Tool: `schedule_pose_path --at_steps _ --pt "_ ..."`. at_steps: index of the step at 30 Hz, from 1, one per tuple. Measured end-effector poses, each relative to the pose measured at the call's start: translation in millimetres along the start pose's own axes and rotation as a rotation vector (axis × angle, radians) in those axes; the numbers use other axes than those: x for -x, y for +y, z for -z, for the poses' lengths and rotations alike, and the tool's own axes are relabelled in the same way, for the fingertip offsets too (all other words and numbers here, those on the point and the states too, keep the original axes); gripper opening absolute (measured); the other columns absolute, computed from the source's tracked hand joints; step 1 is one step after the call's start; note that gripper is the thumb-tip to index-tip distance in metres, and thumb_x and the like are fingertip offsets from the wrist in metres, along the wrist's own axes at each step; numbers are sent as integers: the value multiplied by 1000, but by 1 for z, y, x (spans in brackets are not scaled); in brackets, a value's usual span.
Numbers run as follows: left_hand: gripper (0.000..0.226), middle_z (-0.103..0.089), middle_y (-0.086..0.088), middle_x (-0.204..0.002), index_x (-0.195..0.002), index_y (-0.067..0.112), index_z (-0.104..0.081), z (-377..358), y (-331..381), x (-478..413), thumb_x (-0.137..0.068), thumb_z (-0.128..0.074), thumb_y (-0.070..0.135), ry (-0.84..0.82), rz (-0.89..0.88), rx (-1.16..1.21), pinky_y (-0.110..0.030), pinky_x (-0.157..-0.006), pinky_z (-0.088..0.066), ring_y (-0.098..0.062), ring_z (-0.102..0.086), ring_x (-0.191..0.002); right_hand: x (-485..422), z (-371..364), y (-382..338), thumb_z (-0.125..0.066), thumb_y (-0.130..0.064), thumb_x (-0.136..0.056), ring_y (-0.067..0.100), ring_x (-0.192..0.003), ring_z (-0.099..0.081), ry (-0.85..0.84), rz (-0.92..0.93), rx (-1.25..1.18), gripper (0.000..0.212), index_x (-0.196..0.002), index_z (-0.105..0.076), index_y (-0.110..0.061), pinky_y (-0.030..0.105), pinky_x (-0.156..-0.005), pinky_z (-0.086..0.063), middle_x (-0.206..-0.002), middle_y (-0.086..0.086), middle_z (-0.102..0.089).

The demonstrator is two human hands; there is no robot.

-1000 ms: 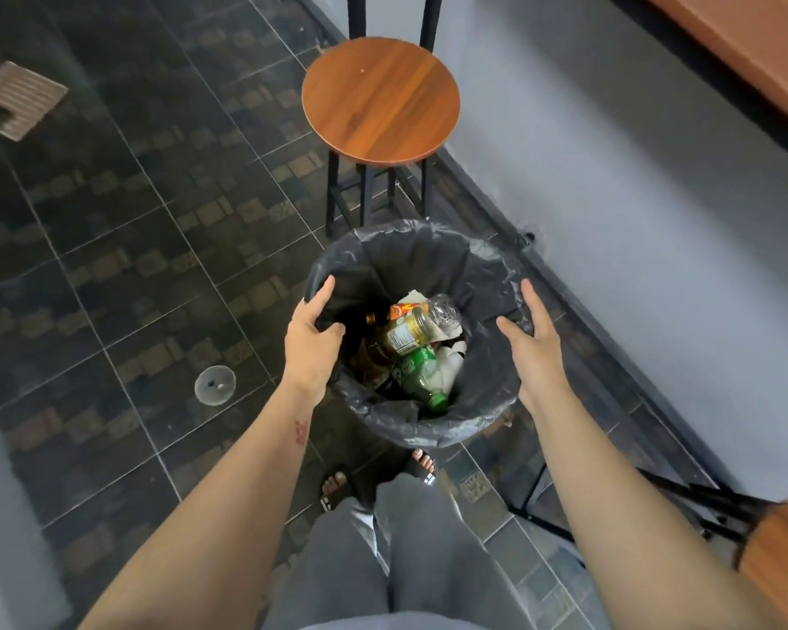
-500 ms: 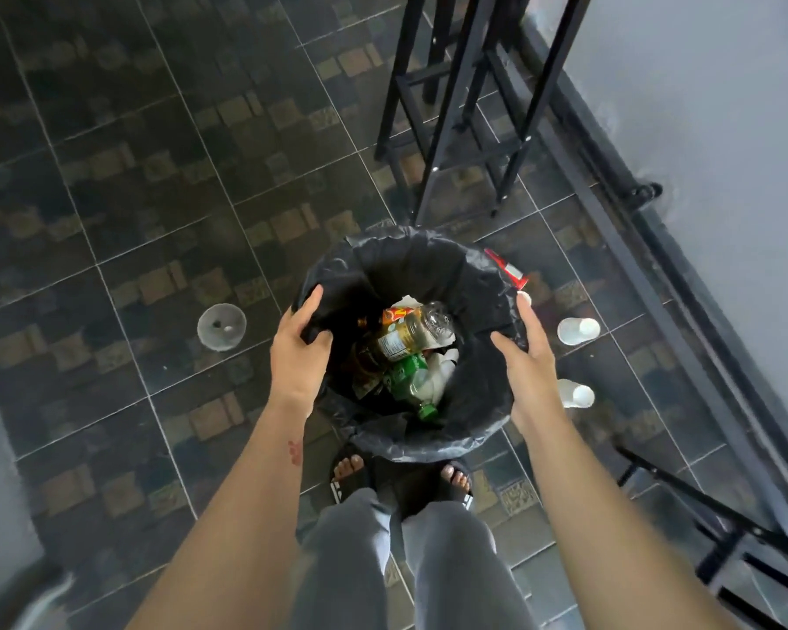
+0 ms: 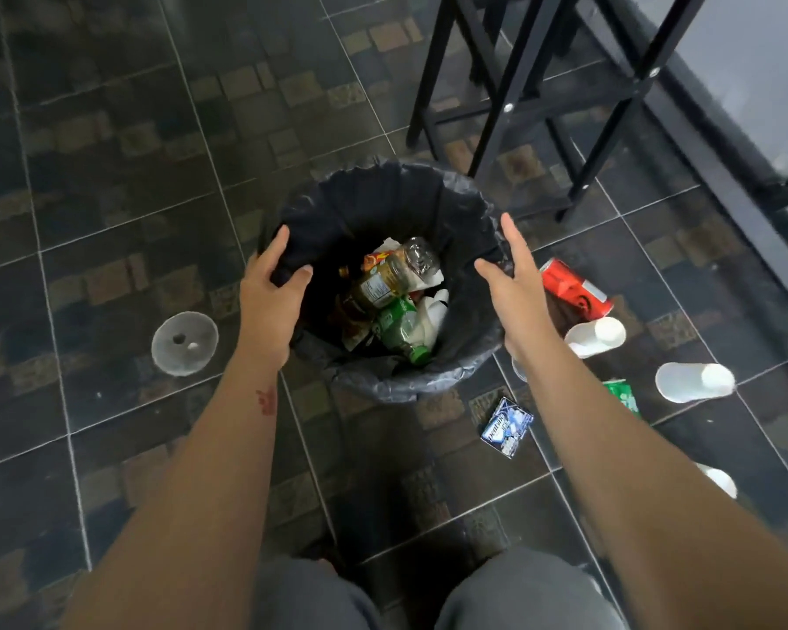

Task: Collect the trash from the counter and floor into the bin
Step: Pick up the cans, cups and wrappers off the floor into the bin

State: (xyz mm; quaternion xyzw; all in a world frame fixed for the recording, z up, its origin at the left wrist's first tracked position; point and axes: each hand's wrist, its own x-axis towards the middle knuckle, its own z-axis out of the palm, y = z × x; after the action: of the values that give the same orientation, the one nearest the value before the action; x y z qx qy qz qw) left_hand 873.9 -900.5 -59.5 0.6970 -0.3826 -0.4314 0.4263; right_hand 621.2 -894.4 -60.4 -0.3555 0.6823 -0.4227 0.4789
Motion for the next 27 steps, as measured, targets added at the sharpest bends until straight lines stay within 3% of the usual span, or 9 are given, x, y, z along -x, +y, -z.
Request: schedule_pose_path --at_steps 6,10,14,17,19,22,27 --pt "54 -42 9 -131 -143 26 -51 -12 -37 -60 -93 -64 9 13 -127 -4 -31 -109 -42 -11 -47 -129 -60 -31 34 -56 -17 -96 -7 -125 -34 -4 143 41 64 -150 -31 -39 15 -101 -25 -149 -23 -35" --pt "56 -36 11 -134 -145 29 -47 -14 -58 -78 -95 -62 11 16 -149 -103 -34 -113 -37 -11 -40 -131 -76 -37 53 -54 -23 -97 8 -143 -27 -27 241 267 69 -153 -19 -39 17 -104 -19 -157 -17 -25" --pt "55 -32 -1 -153 -148 30 -43 -14 -57 -87 -96 -60 21 31 -189 -310 -25 -110 -29 -19 -35 -139 -85 -39 51 -49 -36 -99 15 -146 -22 4 283 529 66 -154 -11 -40 34 -107 -27 -164 -11 0" --pt "54 -16 0 -162 -149 29 -40 -14 -57 -86 -98 -57 29 51 -218 -474 -30 -110 -29 -20 -26 -145 -84 -39 52 -42 -47 -98 22 -144 -31 45 309 721 66 -153 -8 -40 52 -113 -30 -164 -9 6" --pt "54 -2 0 -165 -150 29 -39 -12 -60 -87 -98 -55 33 62 -246 -589 -36 -114 -29 -21 -18 -148 -85 -40 52 -39 -50 -97 24 -143 -33 56 327 808 67 -154 -6 -38 54 -114 -28 -164 -6 6" --pt "57 8 -9 -164 -152 26 -35 -11 -60 -88 -98 -51 39 88 -327 -836 -49 -119 -20 -29 -7 -151 -83 -39 50 -37 -51 -99 22 -148 -20 60 323 824 66 -155 -7 -33 51 -116 -26 -164 -4 5" --pt "55 -13 -12 -163 -151 18 -36 -26 -54 -63 -102 -40 41 91 -492 -1030 -51 -120 -3 -26 -1 -151 -64 -21 60 -31 -52 -101 20 -150 -14 46 406 793 63 -156 -13 -27 44 -119 -22 -164 -5 -1"
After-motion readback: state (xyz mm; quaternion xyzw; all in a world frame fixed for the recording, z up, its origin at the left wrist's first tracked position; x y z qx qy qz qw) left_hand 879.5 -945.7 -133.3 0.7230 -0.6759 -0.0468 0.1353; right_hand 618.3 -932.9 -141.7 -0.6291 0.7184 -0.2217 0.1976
